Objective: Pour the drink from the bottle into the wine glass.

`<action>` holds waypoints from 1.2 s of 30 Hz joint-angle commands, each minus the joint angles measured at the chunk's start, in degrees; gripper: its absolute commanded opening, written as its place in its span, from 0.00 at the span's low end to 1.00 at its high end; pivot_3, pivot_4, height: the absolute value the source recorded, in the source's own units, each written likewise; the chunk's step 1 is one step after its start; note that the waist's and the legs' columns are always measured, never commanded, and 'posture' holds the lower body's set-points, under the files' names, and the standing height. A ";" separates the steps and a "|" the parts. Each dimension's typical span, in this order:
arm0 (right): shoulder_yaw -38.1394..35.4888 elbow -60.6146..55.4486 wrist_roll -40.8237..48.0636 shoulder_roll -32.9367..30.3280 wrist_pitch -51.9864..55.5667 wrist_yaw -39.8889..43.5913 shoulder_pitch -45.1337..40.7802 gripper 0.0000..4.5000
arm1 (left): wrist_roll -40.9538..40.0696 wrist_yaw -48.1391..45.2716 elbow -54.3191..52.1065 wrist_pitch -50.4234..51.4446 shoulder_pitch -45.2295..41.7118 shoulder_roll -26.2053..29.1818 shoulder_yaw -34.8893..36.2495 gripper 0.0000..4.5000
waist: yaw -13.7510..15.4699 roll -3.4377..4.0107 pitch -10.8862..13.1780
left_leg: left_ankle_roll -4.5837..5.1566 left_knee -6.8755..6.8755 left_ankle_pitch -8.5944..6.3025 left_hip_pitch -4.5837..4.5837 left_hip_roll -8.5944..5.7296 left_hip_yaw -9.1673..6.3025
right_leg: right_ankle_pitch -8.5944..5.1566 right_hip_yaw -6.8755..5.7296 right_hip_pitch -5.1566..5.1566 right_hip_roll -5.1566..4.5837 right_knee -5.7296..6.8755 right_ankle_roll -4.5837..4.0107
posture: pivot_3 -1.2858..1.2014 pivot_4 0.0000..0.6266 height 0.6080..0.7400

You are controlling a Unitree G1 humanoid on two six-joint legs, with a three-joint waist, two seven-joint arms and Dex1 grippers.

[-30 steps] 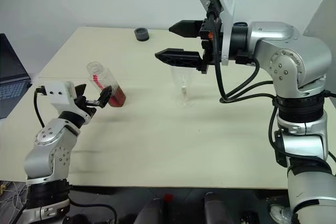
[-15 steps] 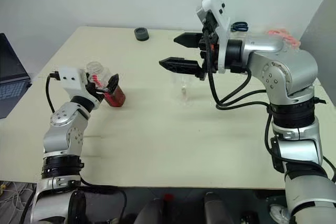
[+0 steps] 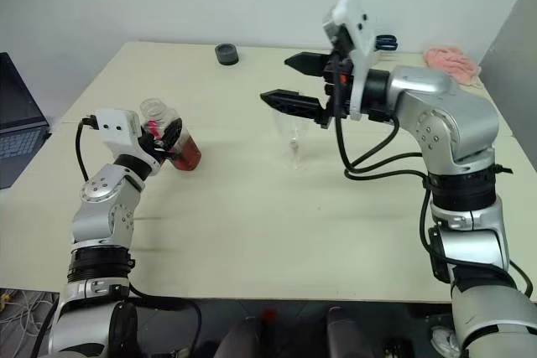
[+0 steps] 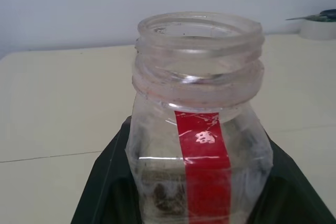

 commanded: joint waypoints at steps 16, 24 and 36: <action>-10.29 -26.24 6.35 -2.29 0.62 -12.82 31.57 1.00 | 8.87 -14.98 4.29 -9.56 -24.77 1.83 -16.02 0.40 | 0.62 -0.03 0.08 | 0.00 0.08 0.02 -0.03 -0.02 -0.08 | -0.05 -0.06 0.00 0.11 0.05 0.07 | 0.52 0.24 1.00; -7.49 -27.61 3.78 -1.75 -1.91 -16.28 34.73 1.00 | 20.18 -12.39 16.25 -24.70 -30.10 2.25 -21.80 0.40 | 0.41 -0.05 0.09 | 0.01 0.08 0.02 0.01 -0.01 0.06 | -0.16 0.14 0.01 0.15 0.05 0.27 | 0.52 0.24 1.00; -6.75 -27.40 2.50 -1.41 -4.17 -18.92 36.29 1.00 | 31.56 -4.99 22.85 -35.23 -35.02 1.38 -26.40 0.40 | 0.57 -0.07 0.10 | 0.02 0.08 0.01 -0.03 -0.03 0.05 | -0.04 0.12 -0.01 0.13 0.04 0.07 | 0.52 0.24 1.00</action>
